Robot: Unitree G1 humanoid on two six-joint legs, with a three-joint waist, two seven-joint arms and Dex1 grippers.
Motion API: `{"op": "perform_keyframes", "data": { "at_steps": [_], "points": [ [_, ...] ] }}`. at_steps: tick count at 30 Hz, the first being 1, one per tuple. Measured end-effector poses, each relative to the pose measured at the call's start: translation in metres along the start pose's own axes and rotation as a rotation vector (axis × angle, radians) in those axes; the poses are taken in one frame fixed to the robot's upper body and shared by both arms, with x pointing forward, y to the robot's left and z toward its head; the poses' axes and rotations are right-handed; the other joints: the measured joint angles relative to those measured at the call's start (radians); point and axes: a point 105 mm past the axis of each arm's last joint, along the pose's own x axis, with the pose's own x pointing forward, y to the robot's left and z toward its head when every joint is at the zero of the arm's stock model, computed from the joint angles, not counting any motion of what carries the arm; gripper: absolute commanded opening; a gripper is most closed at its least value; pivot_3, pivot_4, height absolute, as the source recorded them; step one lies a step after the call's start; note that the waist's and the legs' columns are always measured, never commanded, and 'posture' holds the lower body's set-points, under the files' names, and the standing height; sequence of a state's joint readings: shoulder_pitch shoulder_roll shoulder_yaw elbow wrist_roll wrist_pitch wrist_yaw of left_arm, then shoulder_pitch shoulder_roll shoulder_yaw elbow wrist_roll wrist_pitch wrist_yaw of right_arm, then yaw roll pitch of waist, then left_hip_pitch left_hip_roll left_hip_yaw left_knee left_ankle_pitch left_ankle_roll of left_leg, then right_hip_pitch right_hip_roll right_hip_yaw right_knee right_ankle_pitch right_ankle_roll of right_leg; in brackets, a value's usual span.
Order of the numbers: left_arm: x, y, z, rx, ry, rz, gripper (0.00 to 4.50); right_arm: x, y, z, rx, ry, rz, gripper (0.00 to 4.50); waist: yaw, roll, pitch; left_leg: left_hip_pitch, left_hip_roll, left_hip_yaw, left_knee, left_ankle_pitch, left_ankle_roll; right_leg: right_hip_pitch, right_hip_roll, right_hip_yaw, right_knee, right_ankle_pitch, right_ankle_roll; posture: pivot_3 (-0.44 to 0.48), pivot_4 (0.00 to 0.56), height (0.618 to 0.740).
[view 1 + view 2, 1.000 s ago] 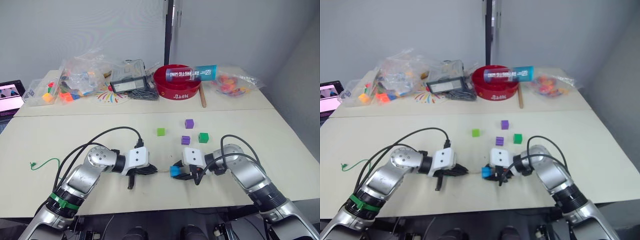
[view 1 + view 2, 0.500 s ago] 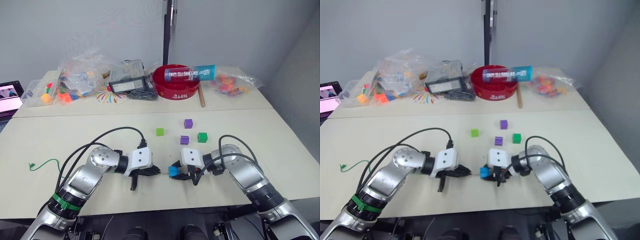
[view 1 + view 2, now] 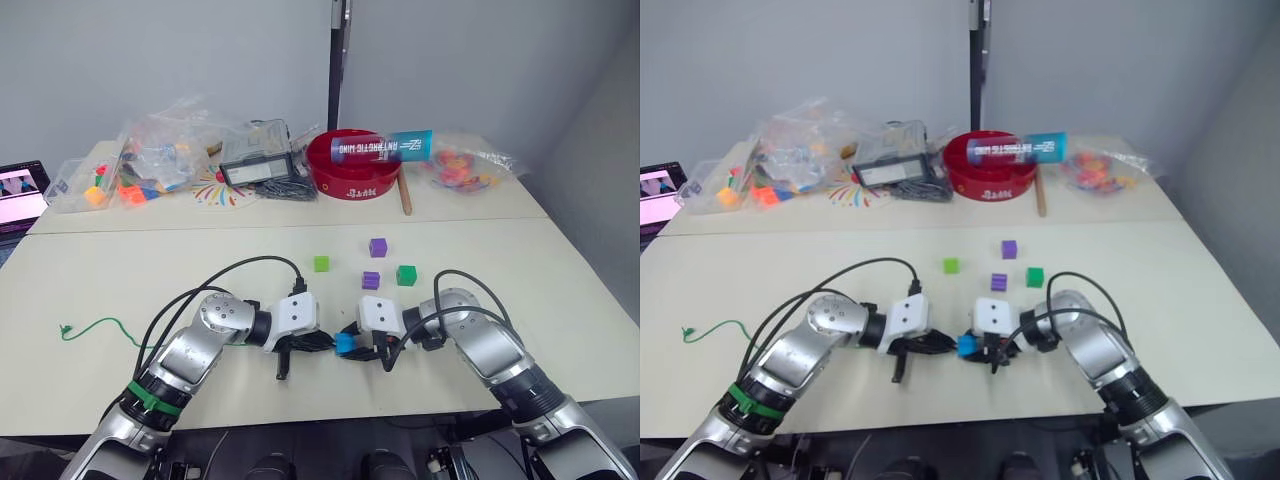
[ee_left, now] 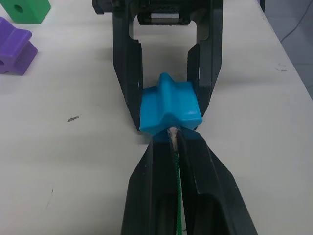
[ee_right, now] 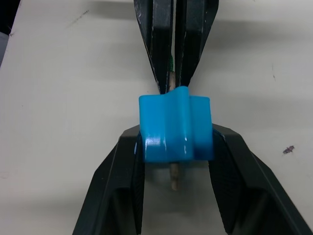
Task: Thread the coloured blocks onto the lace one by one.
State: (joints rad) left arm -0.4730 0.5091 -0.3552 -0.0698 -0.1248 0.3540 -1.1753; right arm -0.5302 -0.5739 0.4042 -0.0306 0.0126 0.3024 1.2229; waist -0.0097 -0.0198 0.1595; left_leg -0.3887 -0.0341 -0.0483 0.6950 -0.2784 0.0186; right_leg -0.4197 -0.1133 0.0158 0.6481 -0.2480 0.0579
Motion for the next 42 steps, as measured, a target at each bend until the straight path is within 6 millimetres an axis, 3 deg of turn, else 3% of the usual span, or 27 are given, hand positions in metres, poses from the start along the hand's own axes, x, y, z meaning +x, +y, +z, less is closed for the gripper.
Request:
{"op": "perform_keyframes", "data": {
  "at_steps": [5,6,12,17,21,25,31,39,42],
  "points": [
    [-0.001,0.002,-0.001,-0.015,-0.012,0.004,0.00,-0.001,-0.001,-0.001,0.011,0.003,-0.008,1.34,0.001,0.000,0.000,0.000,0.000,0.000,0.001,0.000,0.000,0.000,0.000,0.000,0.000,0.000,0.000,0.000,0.150,0.740],
    [-0.001,0.002,-0.001,-0.016,-0.014,0.006,0.69,0.000,-0.001,-0.001,0.010,0.003,-0.008,1.34,0.001,0.000,0.000,0.000,0.000,0.000,0.001,0.000,0.000,0.000,0.000,0.000,0.000,0.000,0.000,0.000,0.150,0.740],
    [-0.007,-0.001,0.011,-0.014,-0.089,-0.026,2.53,0.002,-0.001,0.002,0.008,-0.009,-0.024,1.34,-0.003,0.000,0.000,0.000,0.000,0.000,0.000,0.000,0.000,-0.001,0.000,0.000,0.000,0.000,0.000,0.000,0.150,0.740],
    [-0.026,-0.006,0.014,-0.013,-0.106,-0.038,2.53,0.005,0.000,0.004,0.005,-0.018,-0.032,1.34,-0.009,0.000,0.000,0.000,0.001,0.000,-0.001,0.000,0.000,-0.002,0.001,0.001,0.001,0.000,0.000,0.000,0.150,0.740],
    [-0.044,-0.009,-0.012,-0.078,-0.043,-0.006,2.53,0.004,0.000,0.003,0.008,-0.011,-0.033,1.34,-0.007,0.000,0.000,0.000,0.001,0.000,-0.001,0.000,0.000,-0.001,0.000,0.001,0.000,0.000,0.000,0.000,0.150,0.740],
    [-0.046,-0.008,-0.030,-0.115,-0.023,0.018,2.53,0.003,-0.001,0.002,0.012,-0.008,-0.036,1.34,-0.002,0.000,0.000,0.000,0.001,0.000,0.000,0.000,0.000,-0.001,0.000,0.000,0.000,0.000,0.000,0.000,0.150,0.740],
    [-0.042,0.000,-0.038,-0.110,-0.013,0.063,2.53,0.003,0.000,0.003,0.013,-0.005,-0.036,1.34,-0.002,0.000,0.000,0.000,0.000,0.000,-0.001,0.000,0.000,-0.001,0.000,0.000,0.000,0.000,0.000,0.000,0.150,0.740],
    [-0.030,-0.002,-0.034,-0.091,-0.032,0.045,0.07,0.002,0.002,0.003,0.015,0.004,-0.035,1.34,-0.002,0.000,0.000,0.000,0.000,0.000,-0.001,0.000,0.000,-0.002,0.000,0.000,0.000,0.000,0.000,0.000,0.150,0.740],
    [-0.030,-0.001,-0.034,-0.090,-0.030,0.046,0.03,0.001,0.002,0.002,0.016,0.006,-0.038,1.34,-0.001,0.000,0.000,0.000,0.000,0.000,-0.001,0.000,0.000,-0.001,0.000,0.000,0.000,0.000,0.000,0.000,0.150,0.740]
  ]
}}
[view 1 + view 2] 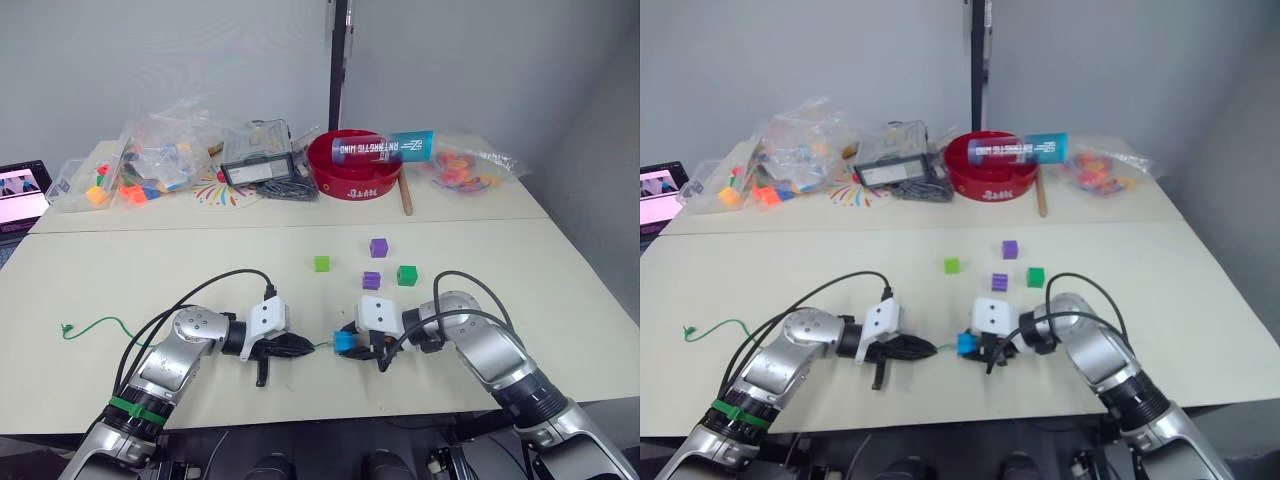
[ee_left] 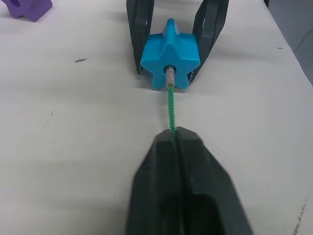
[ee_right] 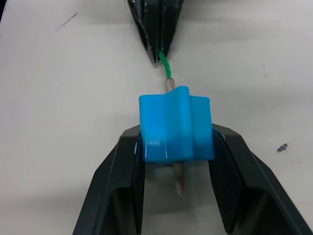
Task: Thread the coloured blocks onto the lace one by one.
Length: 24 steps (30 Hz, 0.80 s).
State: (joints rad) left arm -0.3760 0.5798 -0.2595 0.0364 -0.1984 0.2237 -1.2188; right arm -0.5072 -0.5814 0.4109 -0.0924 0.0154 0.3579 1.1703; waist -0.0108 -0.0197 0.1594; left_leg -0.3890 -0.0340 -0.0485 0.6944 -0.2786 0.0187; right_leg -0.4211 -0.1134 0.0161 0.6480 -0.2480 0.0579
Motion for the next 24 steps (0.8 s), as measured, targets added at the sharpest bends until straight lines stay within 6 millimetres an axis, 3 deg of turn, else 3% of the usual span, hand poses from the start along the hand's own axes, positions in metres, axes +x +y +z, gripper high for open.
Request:
{"op": "perform_keyframes", "data": {
  "at_steps": [10,16,22,24],
  "points": [
    [0.015,0.004,0.018,0.065,-0.024,-0.013,0.03,-0.001,0.001,0.000,0.009,0.004,0.000,1.34,0.000,0.000,0.000,0.000,0.000,0.000,0.000,0.000,0.000,0.000,0.000,0.000,0.000,0.000,0.000,0.000,0.150,0.740],
    [0.025,-0.003,0.017,0.098,0.015,-0.066,0.03,-0.001,0.001,0.000,0.009,0.005,0.001,1.34,0.000,0.000,0.000,0.000,0.000,0.000,0.000,0.000,0.000,0.000,0.000,0.000,0.000,0.000,0.000,0.000,0.150,0.740],
    [0.032,0.004,0.015,0.093,0.032,-0.040,0.03,-0.002,0.002,-0.001,0.011,0.011,0.001,1.34,0.001,0.000,0.000,0.000,0.000,0.000,0.000,0.000,0.000,0.001,0.000,0.000,0.000,0.000,0.000,0.000,0.150,0.740],
    [0.033,0.006,0.015,0.087,0.024,-0.026,0.60,-0.002,0.002,0.000,0.012,0.013,0.001,1.34,0.003,0.000,0.000,0.000,0.000,0.000,0.001,0.000,0.000,0.001,0.000,0.000,0.000,0.000,0.000,0.000,0.150,0.740]
  ]
}}
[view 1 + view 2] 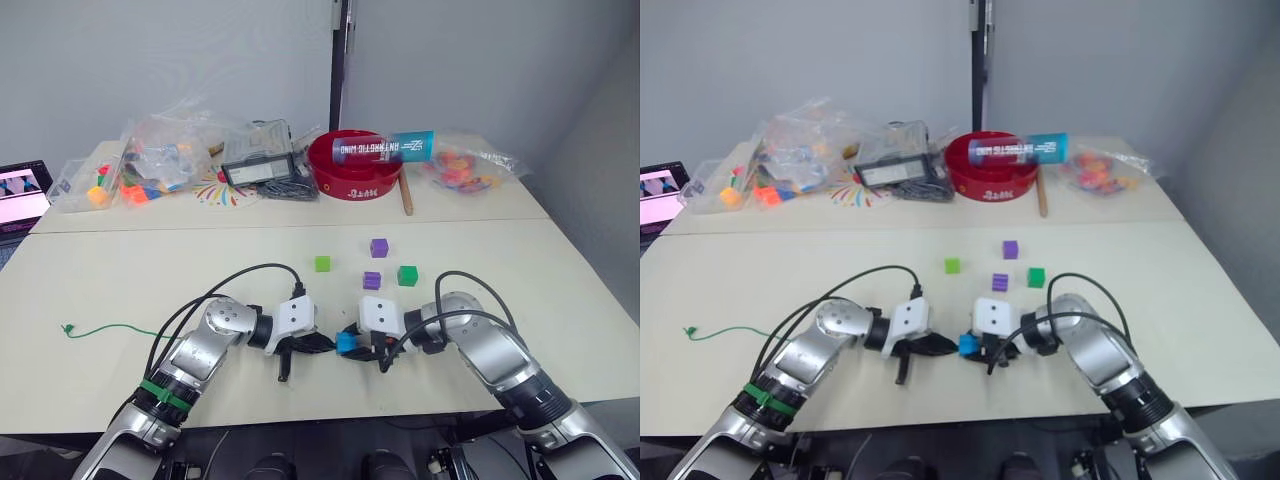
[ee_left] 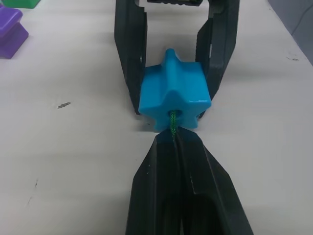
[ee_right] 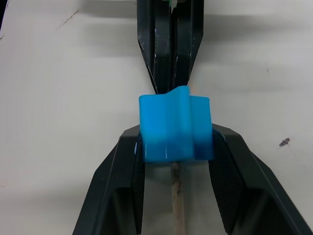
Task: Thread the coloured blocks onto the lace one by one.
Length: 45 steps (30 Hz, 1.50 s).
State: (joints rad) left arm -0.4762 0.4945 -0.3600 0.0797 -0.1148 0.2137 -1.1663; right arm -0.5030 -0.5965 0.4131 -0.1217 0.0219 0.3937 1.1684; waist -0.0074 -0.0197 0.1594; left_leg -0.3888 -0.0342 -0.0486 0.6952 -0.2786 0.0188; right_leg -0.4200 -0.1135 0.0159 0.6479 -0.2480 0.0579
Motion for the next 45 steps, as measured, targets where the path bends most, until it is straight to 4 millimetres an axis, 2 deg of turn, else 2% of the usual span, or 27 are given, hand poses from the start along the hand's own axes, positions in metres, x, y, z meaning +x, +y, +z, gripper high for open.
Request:
{"op": "perform_keyframes", "data": {
  "at_steps": [7,9,12,15,16,23,29,32,44,45],
  "points": [
    [-0.009,0.002,0.003,-0.038,-0.036,0.038,2.83,0.001,0.002,0.001,0.019,-0.004,0.008,1.34,-0.005,0.000,0.000,-0.001,0.000,0.000,-0.001,0.000,0.000,-0.002,0.000,0.000,0.000,0.000,0.000,0.000,0.150,0.740],
    [-0.013,0.002,0.005,-0.043,-0.039,0.042,3.51,0.001,0.002,0.002,0.022,-0.005,0.008,2.41,-0.005,0.000,0.000,-0.001,0.000,0.000,-0.001,0.000,0.000,-0.002,0.000,0.000,0.000,0.000,0.000,0.000,0.150,0.740],
    [-0.024,0.001,0.007,-0.063,-0.056,0.049,4.49,0.001,0.002,0.003,0.039,-0.012,0.012,3.40,-0.006,0.000,0.000,-0.001,0.001,0.000,-0.001,0.000,0.000,-0.002,0.000,0.000,0.000,0.000,0.000,0.000,0.150,0.740],
    [-0.033,0.005,0.012,-0.075,-0.081,0.074,4.50,0.003,0.003,0.005,0.048,-0.029,0.018,4.41,-0.004,0.000,0.000,-0.001,0.000,0.000,-0.001,0.000,0.000,-0.002,0.000,0.000,0.000,0.000,0.000,0.000,0.150,0.740],
    [-0.033,0.005,0.013,-0.080,-0.083,0.075,4.50,0.004,0.003,0.006,0.050,-0.036,0.021,4.46,-0.004,0.000,0.000,-0.001,0.000,0.000,-0.001,0.000,0.000,-0.001,0.000,0.000,0.000,0.000,0.000,0.000,0.150,0.740],
    [-0.030,-0.002,0.011,-0.103,-0.086,0.042,4.50,-0.003,0.005,0.015,0.058,-0.064,0.028,4.46,-0.004,0.000,0.000,-0.001,0.000,0.000,-0.001,0.000,0.000,-0.002,0.000,0.000,0.000,0.000,0.000,0.000,0.150,0.740],
    [-0.008,-0.014,0.016,-0.091,-0.114,-0.037,4.50,-0.040,0.008,0.008,0.128,-0.114,-0.002,4.46,0.011,0.000,0.000,-0.002,0.000,0.000,0.000,-0.001,0.001,-0.001,-0.001,0.000,-0.001,0.000,0.000,0.000,0.150,0.740],
    [0.003,-0.014,0.015,-0.086,-0.122,-0.050,4.50,-0.050,0.012,0.000,0.161,-0.131,-0.014,4.46,0.011,0.000,0.000,-0.002,0.000,0.000,0.000,-0.001,0.001,-0.001,0.000,0.000,-0.001,0.000,0.000,0.000,0.150,0.740],
    [0.021,-0.006,0.008,-0.063,-0.112,-0.028,4.50,-0.054,0.010,-0.004,0.144,-0.157,-0.061,4.46,0.008,0.000,0.000,-0.001,0.000,0.001,0.000,0.000,0.001,-0.001,0.000,0.000,-0.001,0.000,0.000,0.000,0.150,0.740],
    [0.021,-0.007,0.008,-0.055,-0.113,-0.030,4.23,-0.054,0.009,-0.005,0.149,-0.152,-0.065,4.49,0.009,0.000,0.000,-0.001,0.000,0.001,0.000,0.000,0.001,-0.001,0.000,0.000,-0.001,0.000,0.000,0.000,0.150,0.740]
  ]
}}
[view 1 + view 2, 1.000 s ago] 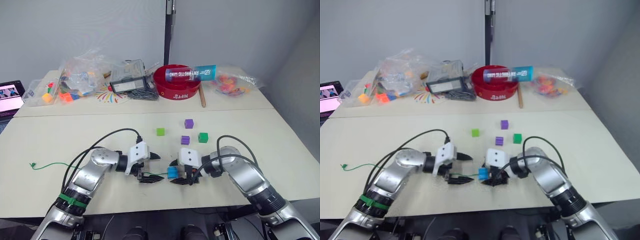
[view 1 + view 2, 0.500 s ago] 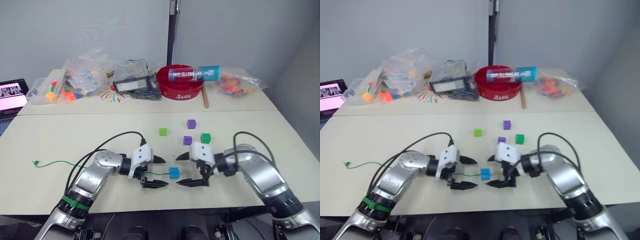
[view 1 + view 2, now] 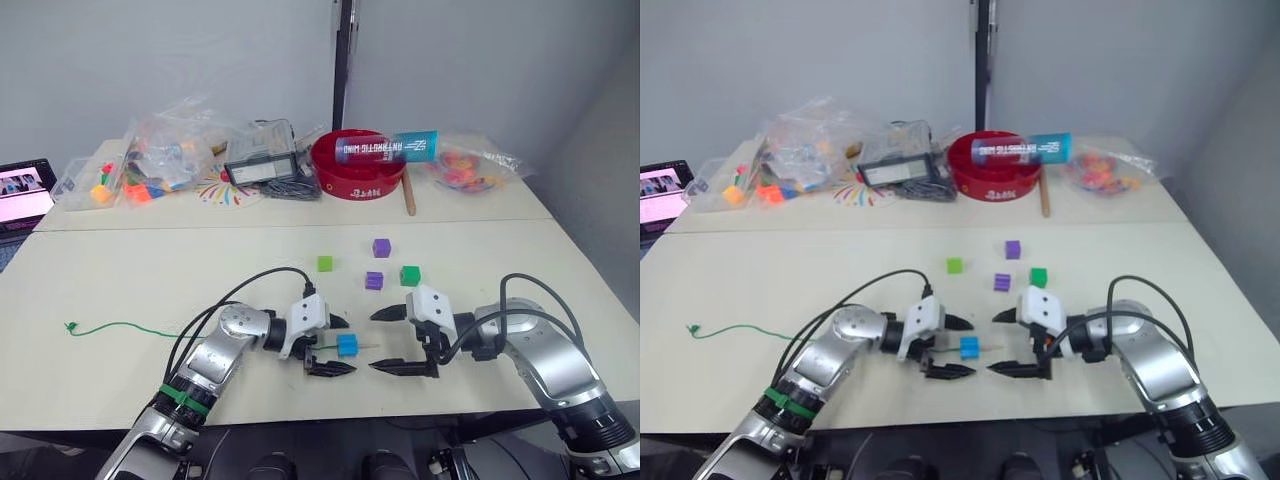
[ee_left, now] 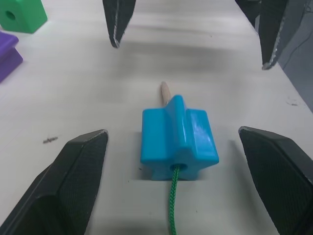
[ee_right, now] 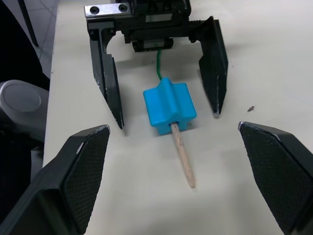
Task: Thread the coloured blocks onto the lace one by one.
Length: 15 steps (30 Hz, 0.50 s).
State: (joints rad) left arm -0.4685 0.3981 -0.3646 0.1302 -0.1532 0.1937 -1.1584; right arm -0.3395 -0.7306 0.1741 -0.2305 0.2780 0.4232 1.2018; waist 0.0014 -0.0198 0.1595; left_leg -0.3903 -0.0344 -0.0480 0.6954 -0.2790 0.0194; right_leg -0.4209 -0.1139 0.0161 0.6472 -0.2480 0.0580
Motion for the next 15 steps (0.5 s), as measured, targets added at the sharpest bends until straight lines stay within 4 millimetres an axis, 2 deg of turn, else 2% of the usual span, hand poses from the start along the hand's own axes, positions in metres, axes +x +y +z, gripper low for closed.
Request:
{"op": "perform_keyframes", "data": {
  "at_steps": [2,9,15],
  "points": [
    [0.001,-0.001,0.000,0.007,0.001,-0.005,3.71,-0.001,-0.001,-0.002,0.003,0.008,-0.009,4.50,0.001,0.000,0.000,0.000,0.000,0.000,0.000,0.000,0.000,0.000,0.000,0.000,0.000,0.000,0.000,0.000,0.150,0.740],
    [0.003,-0.002,0.000,0.007,-0.005,-0.014,1.40,0.006,-0.003,-0.012,0.023,0.045,-0.026,4.50,0.000,0.000,0.000,0.000,0.000,0.000,0.000,0.000,0.000,0.000,0.000,0.000,0.000,0.000,0.000,0.000,0.150,0.740],
    [0.003,-0.002,0.000,0.024,-0.005,-0.017,1.35,0.020,-0.009,-0.022,0.020,0.071,-0.047,4.50,0.000,0.000,0.000,0.000,0.000,0.000,0.000,0.000,0.000,0.000,0.000,0.000,0.000,0.000,0.000,0.000,0.150,0.740]
  ]
}}
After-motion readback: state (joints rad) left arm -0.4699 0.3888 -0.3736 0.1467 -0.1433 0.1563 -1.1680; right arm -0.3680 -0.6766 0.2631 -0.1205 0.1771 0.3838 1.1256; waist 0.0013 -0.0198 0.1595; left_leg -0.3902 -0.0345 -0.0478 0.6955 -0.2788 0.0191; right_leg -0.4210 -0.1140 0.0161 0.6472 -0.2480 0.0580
